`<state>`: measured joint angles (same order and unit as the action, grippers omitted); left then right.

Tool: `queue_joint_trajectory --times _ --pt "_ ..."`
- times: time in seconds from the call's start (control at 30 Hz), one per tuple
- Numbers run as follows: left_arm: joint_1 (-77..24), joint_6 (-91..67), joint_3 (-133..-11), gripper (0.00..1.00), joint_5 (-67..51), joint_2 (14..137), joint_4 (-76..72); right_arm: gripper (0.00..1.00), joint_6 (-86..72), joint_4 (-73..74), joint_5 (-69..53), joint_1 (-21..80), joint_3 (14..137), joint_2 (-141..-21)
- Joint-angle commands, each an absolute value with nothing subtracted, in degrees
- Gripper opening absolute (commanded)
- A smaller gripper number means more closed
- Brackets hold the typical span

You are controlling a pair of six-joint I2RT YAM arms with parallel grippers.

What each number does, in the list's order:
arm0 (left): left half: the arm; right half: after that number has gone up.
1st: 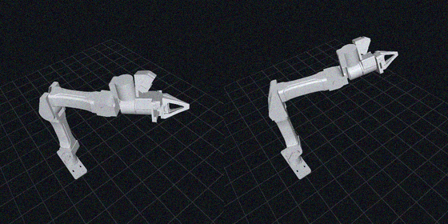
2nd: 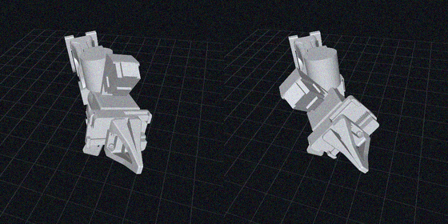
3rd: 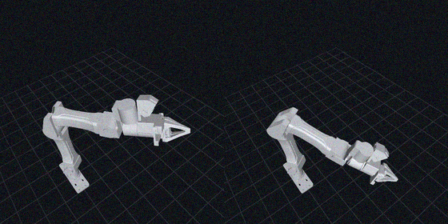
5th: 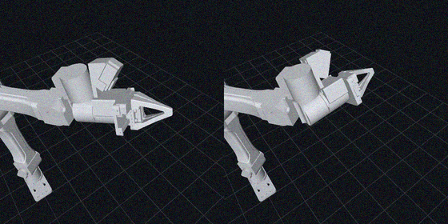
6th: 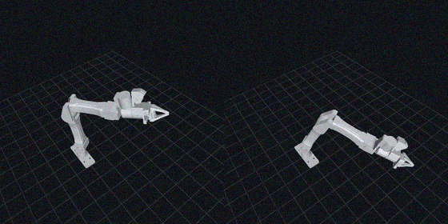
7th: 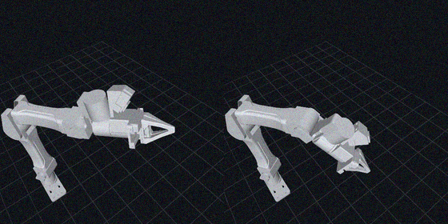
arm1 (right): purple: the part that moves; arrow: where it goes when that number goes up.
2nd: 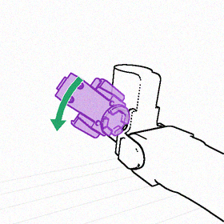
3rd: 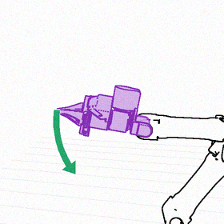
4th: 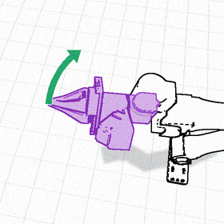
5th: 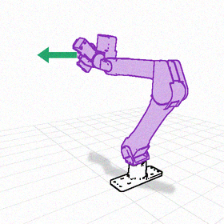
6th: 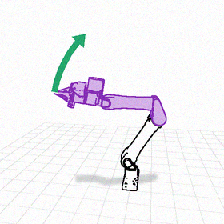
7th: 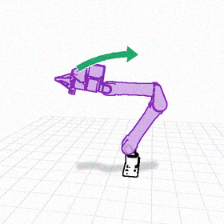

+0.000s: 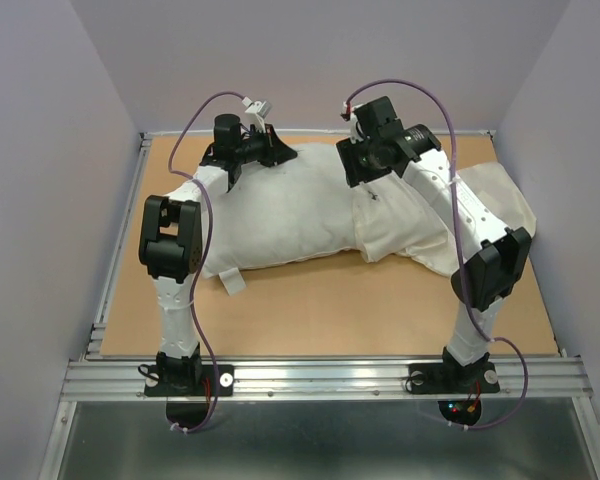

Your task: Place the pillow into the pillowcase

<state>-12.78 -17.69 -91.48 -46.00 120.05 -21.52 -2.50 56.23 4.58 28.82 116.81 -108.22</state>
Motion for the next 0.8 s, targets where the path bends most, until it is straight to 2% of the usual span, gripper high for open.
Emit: queue_joint_trajectory --times 0.0,0.17,0.4,0.47,0.5,0.57,0.6,0.63,0.77 --pt "-13.54 -17.84 -92.81 0.0 -47.55 117.6 -26.01 0.56 -0.53 56.69 7.66 28.74 111.54 -106.43" --pt "-13.54 -17.67 -92.2 0.0 -47.46 117.42 -25.93 0.52 -0.53 55.81 5.19 28.65 115.66 -111.96" --pt "-13.54 -16.61 -90.97 0.0 -47.37 116.11 -26.02 0.5 -0.53 55.46 9.84 27.95 115.75 -115.75" --pt "-13.54 -16.26 -90.79 0.0 -47.37 115.84 -26.19 0.44 -0.44 55.46 10.2 27.95 115.58 -115.66" --pt "-13.54 -16.35 -90.79 0.0 -47.37 115.93 -26.19 0.36 -0.53 55.46 9.24 27.95 116.01 -115.58" --pt "-13.54 -16.43 -90.79 0.0 -47.37 116.19 -26.28 0.27 -0.96 55.55 7.13 27.86 117.5 -115.84" --pt "-13.54 -16.7 -90.97 0.0 -47.55 116.45 -26.37 0.15 -1.4 55.81 3.99 27.95 119.42 -115.84" --pt "-13.54 -16.87 -91.05 0.0 -47.64 116.54 -26.54 0.1 -1.84 55.98 2.13 27.95 120.49 -115.93" --pt "-13.54 -17.31 -91.32 0.0 -47.72 116.81 -26.81 0.01 -3.25 56.16 -7.98 28.04 125.22 -117.07"
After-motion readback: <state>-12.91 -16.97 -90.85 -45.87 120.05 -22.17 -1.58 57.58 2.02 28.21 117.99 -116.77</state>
